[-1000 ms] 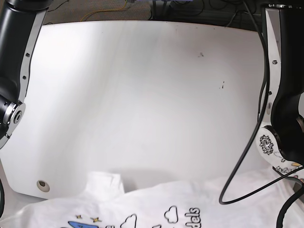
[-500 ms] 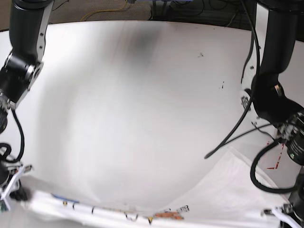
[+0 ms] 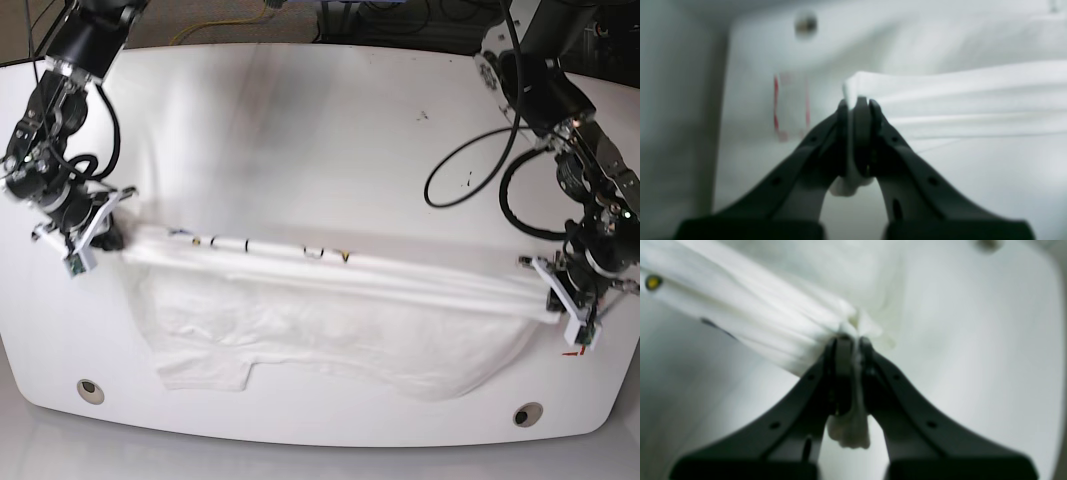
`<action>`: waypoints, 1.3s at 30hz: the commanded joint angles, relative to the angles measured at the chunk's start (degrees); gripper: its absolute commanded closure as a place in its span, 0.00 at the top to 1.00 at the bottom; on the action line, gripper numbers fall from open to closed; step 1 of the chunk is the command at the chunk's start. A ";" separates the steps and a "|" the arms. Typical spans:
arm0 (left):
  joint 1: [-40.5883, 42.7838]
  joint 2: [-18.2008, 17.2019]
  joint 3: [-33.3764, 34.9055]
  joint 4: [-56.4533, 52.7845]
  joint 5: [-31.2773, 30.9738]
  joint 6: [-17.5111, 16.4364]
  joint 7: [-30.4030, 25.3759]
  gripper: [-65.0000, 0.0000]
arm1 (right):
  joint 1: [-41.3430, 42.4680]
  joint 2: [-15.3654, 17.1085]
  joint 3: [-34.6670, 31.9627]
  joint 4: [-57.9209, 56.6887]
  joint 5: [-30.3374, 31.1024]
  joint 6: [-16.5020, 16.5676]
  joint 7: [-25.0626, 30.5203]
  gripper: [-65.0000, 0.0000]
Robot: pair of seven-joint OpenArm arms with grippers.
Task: Layout the t-shirt on the table in an organized manner, then fold the t-shirt properly
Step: 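Lift the shirt with both grippers and flip it over, laying it down, then pull the held shirt edge taut with both grippers to smooth it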
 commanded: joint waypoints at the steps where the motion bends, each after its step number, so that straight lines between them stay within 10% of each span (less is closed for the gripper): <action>1: 3.73 -0.64 -0.30 1.09 0.18 -0.67 -5.56 0.00 | -3.43 0.44 1.17 0.97 -1.49 -0.47 3.59 0.00; 12: 22.36 -1.79 -0.30 0.48 0.36 -2.16 -16.46 0.00 | -13.89 -2.73 1.34 0.97 -1.49 -0.47 7.20 0.00; 39: 26.14 -5.83 -0.48 -3.92 0.27 -2.16 -16.72 0.00 | -22.77 -6.33 2.40 3.17 -1.49 -0.47 7.20 0.01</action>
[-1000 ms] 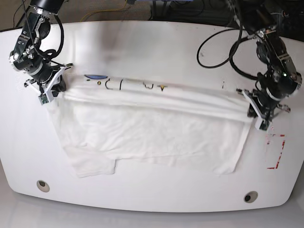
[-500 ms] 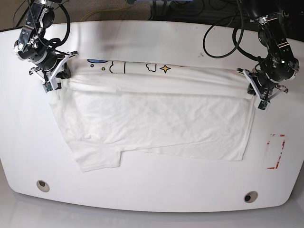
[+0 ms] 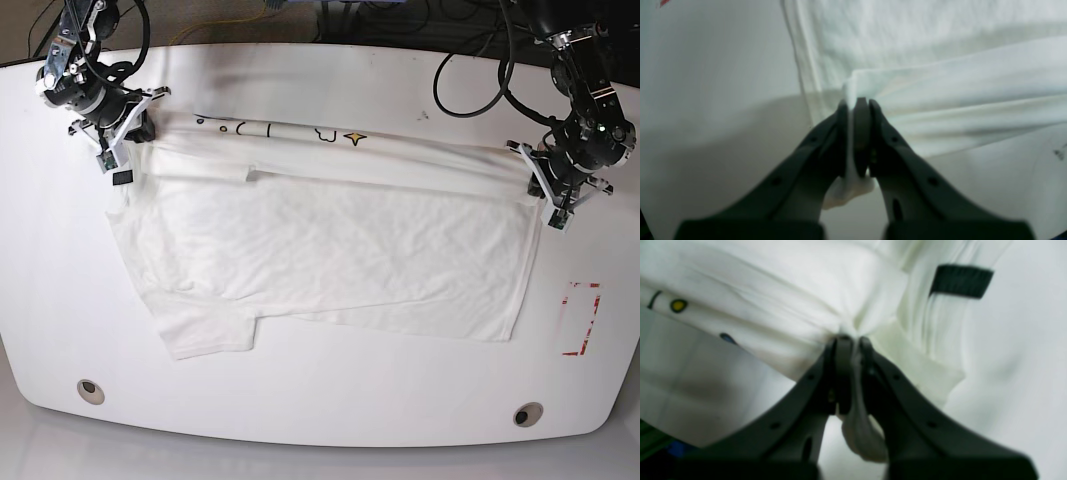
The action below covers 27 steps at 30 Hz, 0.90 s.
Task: Layout the t-shirt on the table in an organized manner, then fold the t-shirt properly
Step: 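Pull the held shirt edge taut with both grippers to smooth it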
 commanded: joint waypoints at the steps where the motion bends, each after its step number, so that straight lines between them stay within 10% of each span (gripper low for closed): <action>1: 0.16 -0.91 -0.37 0.84 0.49 0.18 -0.64 0.00 | -1.16 0.13 1.57 3.11 0.06 -0.27 0.69 0.01; 27: 1.57 -2.85 1.04 0.76 0.75 0.09 -0.55 0.00 | -6.87 -3.12 2.18 6.28 -0.03 -0.27 0.60 0.01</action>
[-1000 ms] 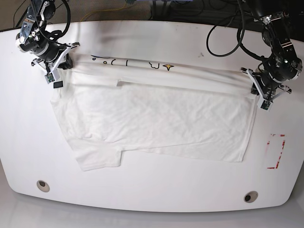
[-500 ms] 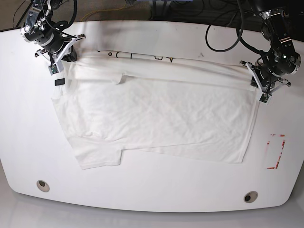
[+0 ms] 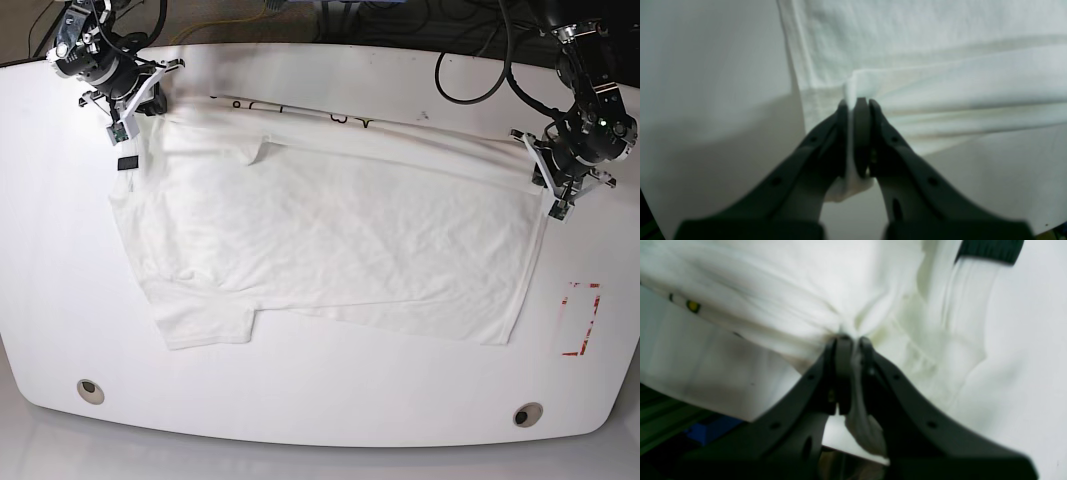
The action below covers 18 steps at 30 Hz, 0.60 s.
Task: Layout the t-shirt on the table in an organized manner, then fold the t-shirt properly
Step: 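Pull the held shirt edge taut with both grippers to smooth it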
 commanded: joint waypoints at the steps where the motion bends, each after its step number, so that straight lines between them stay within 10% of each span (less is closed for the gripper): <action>1: -0.03 -0.79 -0.12 0.80 0.43 0.09 -0.59 0.00 | -0.54 0.90 0.44 1.05 0.26 -0.12 0.73 0.01; 11: 0.76 -0.88 0.05 0.80 0.43 0.09 -0.50 0.17 | -1.15 0.90 0.44 1.05 0.26 -0.12 0.73 0.08; 18: 1.03 -1.58 -0.12 0.89 0.43 0.44 -0.50 0.45 | -1.85 0.90 0.52 1.40 0.26 -0.12 0.73 0.56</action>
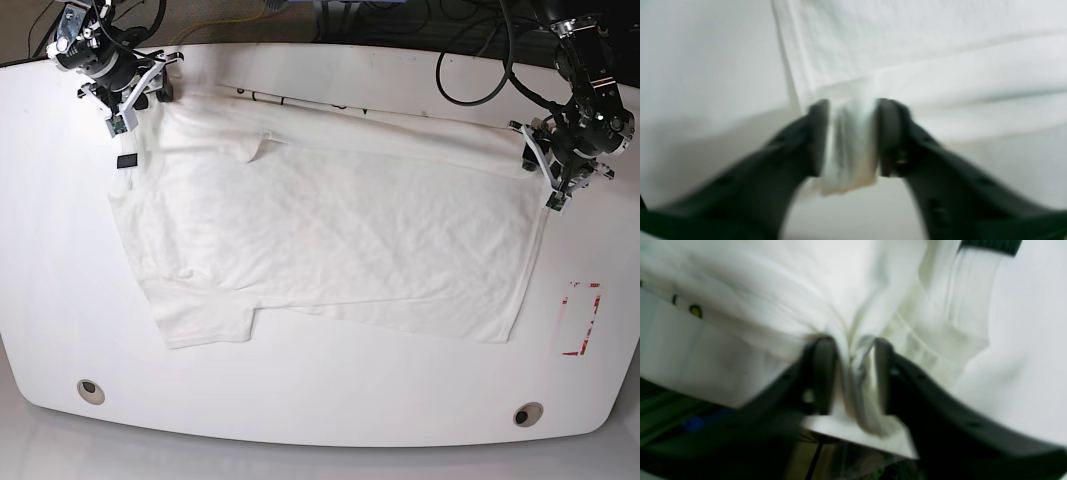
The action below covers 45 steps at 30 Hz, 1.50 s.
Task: Layout the t-shirt on the table in an organized manner, then fold the t-shirt properly
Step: 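Pull the held shirt edge taut with both grippers to smooth it, then open both grippers and regrasp the shirt's collar-side edge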
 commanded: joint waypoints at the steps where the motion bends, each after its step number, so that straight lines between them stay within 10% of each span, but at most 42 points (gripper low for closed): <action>1: -0.76 -1.23 -0.39 0.89 -0.01 0.42 -0.68 0.47 | -0.22 0.82 0.46 1.38 0.69 -0.07 1.01 0.61; 7: -2.17 -2.64 -0.47 0.98 -0.01 0.51 -0.68 0.58 | -1.18 0.82 0.46 1.47 0.78 -0.07 1.01 0.78; 27: -10.08 -4.75 -1.44 4.58 -0.36 0.51 -0.59 0.68 | -0.22 0.38 7.84 6.74 0.87 -0.07 1.01 0.79; 34: -11.84 -0.62 -2.14 5.20 -0.45 0.33 -0.77 0.68 | 2.95 0.11 7.40 6.83 0.87 -0.07 1.01 0.78; 39: -11.58 2.64 -2.85 6.16 -0.28 0.24 -0.94 0.54 | 4.97 -0.85 6.08 6.83 0.87 -0.07 1.01 0.58; 45: -10.26 4.83 -2.93 5.81 -0.01 0.24 -0.94 0.16 | 6.55 -2.44 5.12 6.48 0.69 -0.07 1.01 0.22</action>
